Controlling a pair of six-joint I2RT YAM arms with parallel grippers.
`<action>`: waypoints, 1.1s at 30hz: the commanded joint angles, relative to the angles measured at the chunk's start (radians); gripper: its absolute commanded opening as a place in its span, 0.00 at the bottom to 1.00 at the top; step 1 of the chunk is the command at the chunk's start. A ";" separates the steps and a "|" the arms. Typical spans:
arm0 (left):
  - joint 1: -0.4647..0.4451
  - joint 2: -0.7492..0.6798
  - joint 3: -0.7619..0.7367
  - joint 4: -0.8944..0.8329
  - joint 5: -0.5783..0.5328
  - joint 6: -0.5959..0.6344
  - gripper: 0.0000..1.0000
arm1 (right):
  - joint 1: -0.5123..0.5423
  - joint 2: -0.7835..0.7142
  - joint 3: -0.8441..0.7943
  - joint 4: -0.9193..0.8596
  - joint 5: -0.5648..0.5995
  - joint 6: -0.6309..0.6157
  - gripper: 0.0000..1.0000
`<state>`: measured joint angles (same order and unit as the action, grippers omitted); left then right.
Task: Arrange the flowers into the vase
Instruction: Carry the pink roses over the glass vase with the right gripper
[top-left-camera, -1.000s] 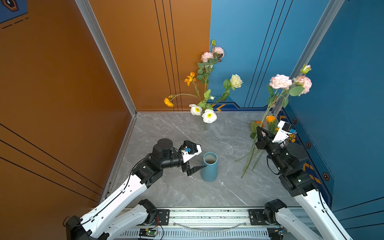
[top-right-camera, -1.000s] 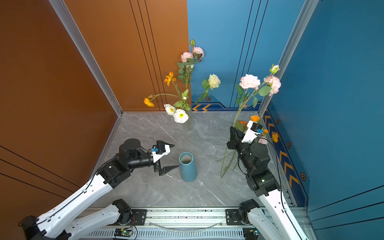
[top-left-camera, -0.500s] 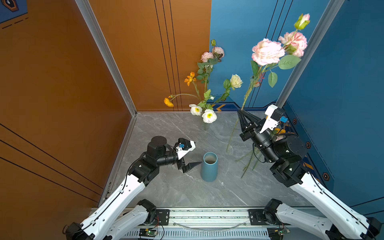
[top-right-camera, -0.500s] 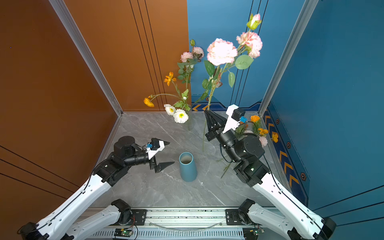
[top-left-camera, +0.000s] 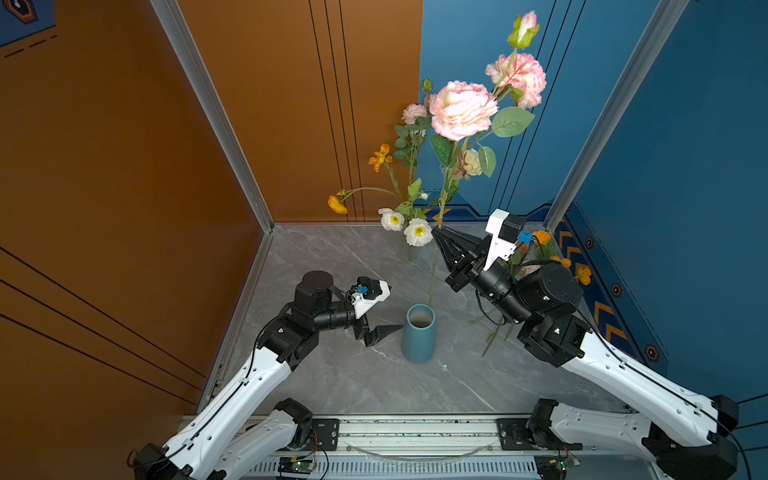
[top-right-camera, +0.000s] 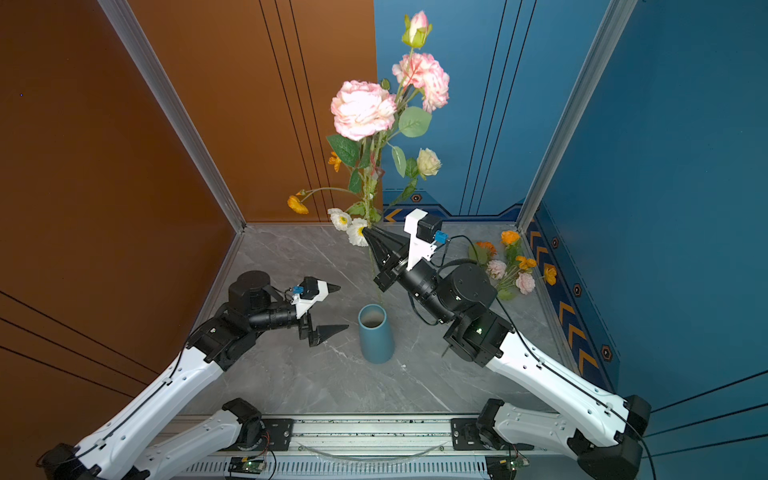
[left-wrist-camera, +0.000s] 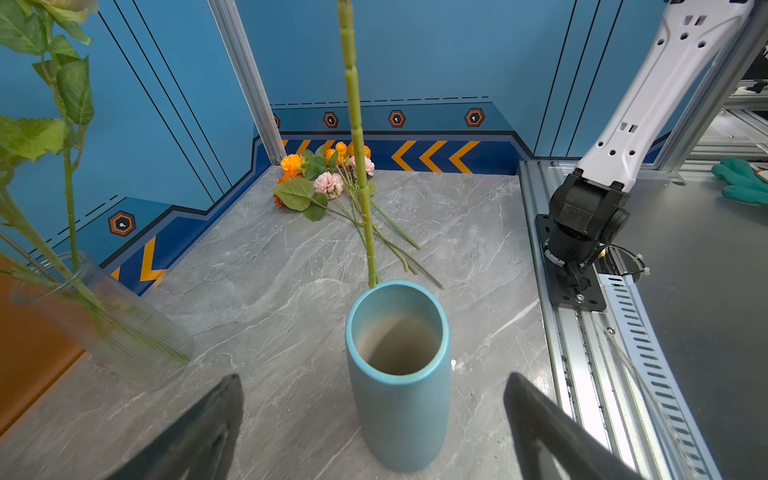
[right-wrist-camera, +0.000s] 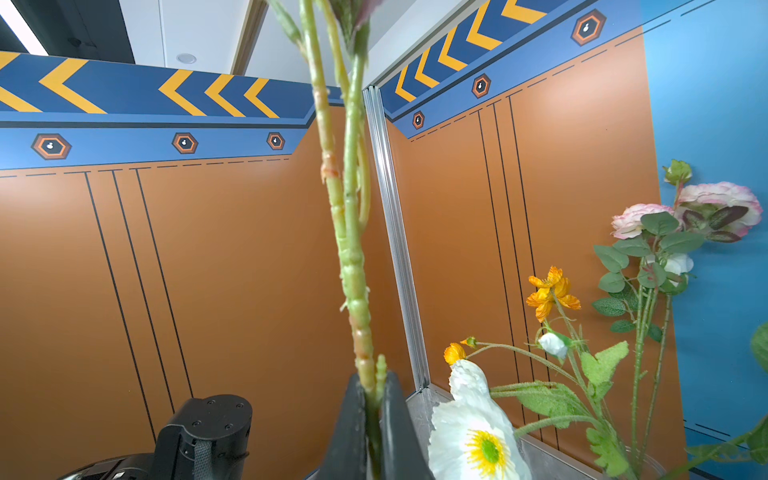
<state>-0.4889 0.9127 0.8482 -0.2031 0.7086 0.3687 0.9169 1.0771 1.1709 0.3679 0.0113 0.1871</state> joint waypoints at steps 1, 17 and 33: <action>0.013 -0.003 0.031 -0.013 0.026 -0.014 0.98 | 0.011 0.012 0.027 -0.005 -0.008 0.011 0.00; -0.128 -0.095 0.023 -0.144 -0.177 0.089 0.98 | 0.044 0.105 0.013 -0.091 -0.034 0.023 0.00; -0.138 -0.099 0.019 -0.153 -0.185 0.080 0.98 | 0.073 0.087 0.175 -0.168 -0.005 -0.146 0.00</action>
<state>-0.6167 0.8352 0.8585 -0.3344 0.5480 0.4412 0.9691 1.1782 1.2865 0.2226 0.0116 0.0658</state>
